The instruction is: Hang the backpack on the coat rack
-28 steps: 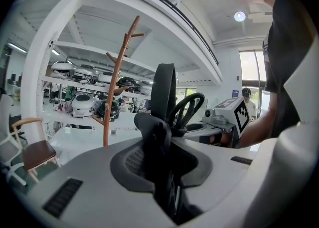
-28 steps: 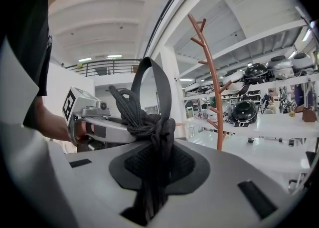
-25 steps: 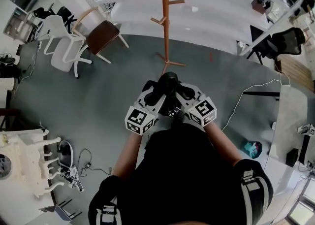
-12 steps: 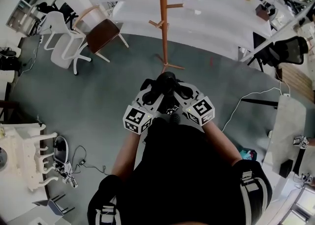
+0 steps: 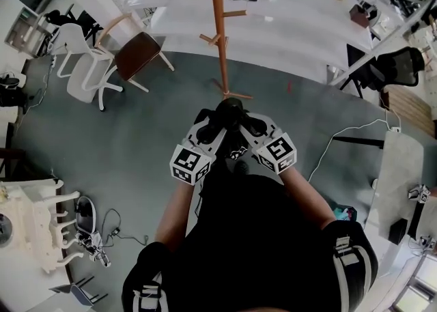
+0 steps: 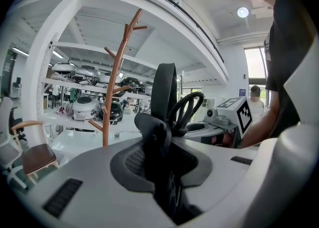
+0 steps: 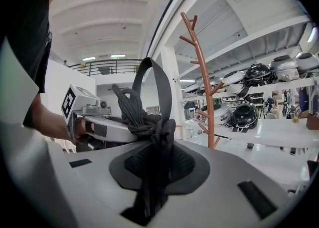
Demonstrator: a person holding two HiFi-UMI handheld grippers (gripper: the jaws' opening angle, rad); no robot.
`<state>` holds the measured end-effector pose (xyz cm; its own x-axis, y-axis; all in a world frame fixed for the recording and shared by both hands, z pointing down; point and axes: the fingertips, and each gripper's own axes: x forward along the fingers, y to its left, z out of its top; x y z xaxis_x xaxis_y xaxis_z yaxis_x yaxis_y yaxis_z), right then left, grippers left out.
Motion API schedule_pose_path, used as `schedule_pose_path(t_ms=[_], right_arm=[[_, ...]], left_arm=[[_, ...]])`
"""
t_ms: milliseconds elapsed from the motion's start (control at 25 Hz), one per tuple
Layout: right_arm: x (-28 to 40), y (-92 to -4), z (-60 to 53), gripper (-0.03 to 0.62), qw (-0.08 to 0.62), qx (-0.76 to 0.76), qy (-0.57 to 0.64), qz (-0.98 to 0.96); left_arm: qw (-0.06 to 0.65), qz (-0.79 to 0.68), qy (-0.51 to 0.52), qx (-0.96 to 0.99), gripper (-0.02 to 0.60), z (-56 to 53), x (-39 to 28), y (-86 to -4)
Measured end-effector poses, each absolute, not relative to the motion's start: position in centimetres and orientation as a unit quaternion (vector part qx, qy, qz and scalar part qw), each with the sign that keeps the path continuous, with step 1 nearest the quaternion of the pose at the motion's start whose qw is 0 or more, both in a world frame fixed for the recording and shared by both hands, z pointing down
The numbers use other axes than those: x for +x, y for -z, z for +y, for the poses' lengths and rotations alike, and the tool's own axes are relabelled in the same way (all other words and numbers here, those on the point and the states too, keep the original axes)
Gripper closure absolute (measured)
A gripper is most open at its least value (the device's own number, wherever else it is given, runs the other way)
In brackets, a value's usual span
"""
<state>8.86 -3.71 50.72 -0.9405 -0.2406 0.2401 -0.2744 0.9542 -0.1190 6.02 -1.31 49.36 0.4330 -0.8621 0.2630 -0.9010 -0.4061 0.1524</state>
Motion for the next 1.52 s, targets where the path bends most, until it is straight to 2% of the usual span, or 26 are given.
schedule_pose_path(t_ms=[480, 1520], right_arm=[[6.4, -50.7, -8.5, 0.514, 0.121, 0.17, -0.076, -0.975], [-5.5, -52.6, -20.5, 0.514, 0.103, 0.253, -0.122, -0.954]], left_arm=[[0.135, -0.49, -0.08, 0.858, 0.497, -6.5, 3.3, -49.5], [0.139, -0.408, -0.101, 0.897, 0.497, -18.9, -9.0, -51.3]])
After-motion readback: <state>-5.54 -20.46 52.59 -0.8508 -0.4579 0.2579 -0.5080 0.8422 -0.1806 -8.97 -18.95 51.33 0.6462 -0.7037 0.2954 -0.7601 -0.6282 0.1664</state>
